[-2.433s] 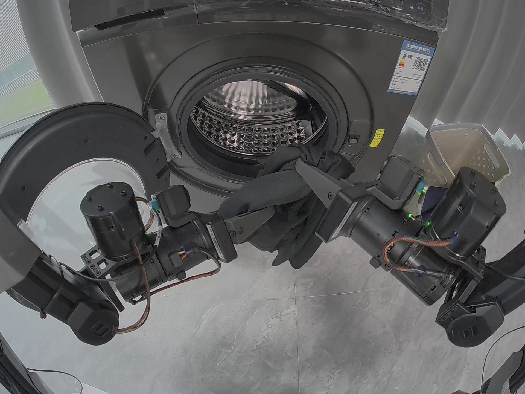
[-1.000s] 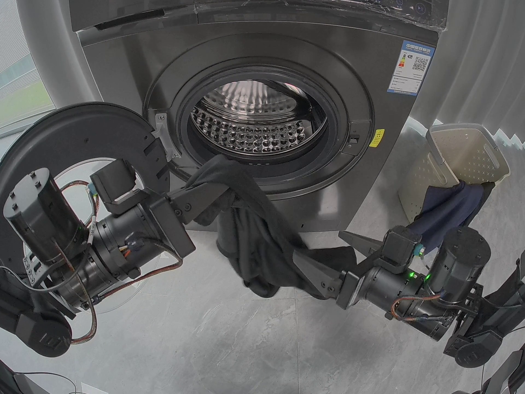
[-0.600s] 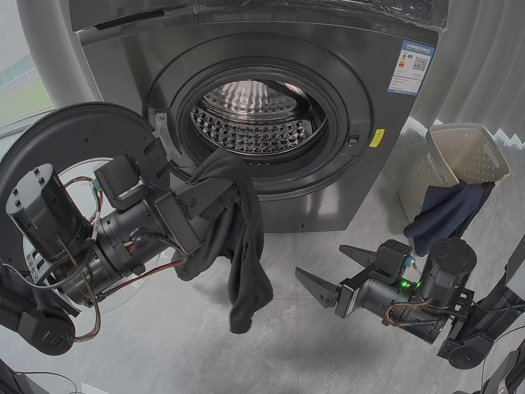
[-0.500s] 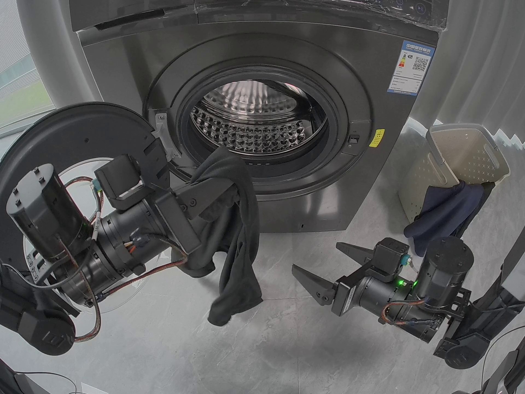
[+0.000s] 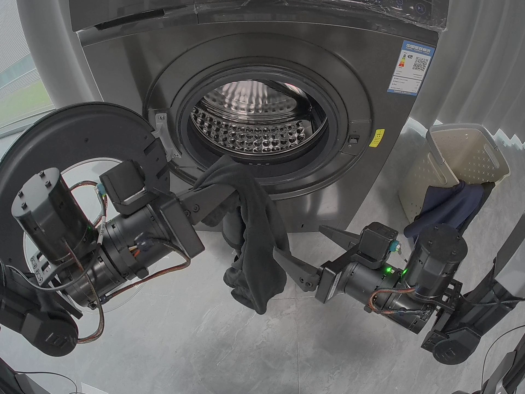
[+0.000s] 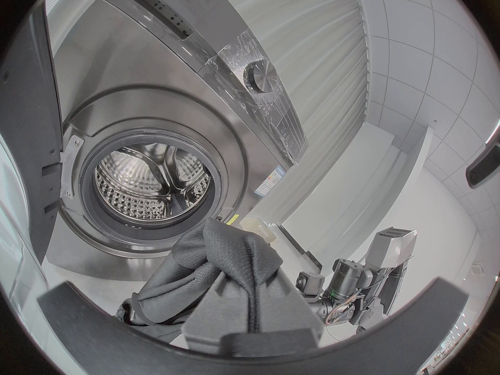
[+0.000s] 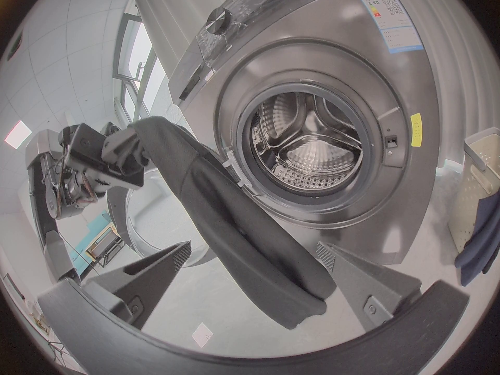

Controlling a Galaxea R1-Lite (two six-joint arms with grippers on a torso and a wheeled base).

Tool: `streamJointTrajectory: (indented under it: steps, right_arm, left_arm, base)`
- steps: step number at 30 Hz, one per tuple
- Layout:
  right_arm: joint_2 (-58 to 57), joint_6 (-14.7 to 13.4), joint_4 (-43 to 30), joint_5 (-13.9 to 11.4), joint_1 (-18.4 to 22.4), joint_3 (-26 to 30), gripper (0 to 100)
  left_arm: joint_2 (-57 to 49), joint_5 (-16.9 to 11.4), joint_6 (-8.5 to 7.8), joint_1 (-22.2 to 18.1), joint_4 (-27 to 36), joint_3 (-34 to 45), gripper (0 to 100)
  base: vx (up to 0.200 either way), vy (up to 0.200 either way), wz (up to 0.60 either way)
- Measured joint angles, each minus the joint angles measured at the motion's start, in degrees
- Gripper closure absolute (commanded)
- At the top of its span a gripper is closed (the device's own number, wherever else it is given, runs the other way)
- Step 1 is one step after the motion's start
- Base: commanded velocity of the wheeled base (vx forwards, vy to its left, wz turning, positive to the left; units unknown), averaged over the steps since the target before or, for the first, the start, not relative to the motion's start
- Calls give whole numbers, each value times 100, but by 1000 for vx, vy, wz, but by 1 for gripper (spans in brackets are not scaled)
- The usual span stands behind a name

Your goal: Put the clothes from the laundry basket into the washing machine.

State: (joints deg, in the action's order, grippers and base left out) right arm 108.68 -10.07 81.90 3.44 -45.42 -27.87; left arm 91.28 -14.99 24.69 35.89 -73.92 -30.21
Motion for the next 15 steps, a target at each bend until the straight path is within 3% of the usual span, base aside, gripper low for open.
streamJointTrajectory:
  steps: [11,15]
  right_arm:
    - [-176,121,104,-284,-228,-179,0]
    - [-215,134,99,-289,-352,-211,0]
  left_arm:
    - [185,6,-20,-39,-20,-63,100]
    - [315,110,-184,-48,-28,-156,100]
  base:
    - [0,0,0]
    - [0,0,0]
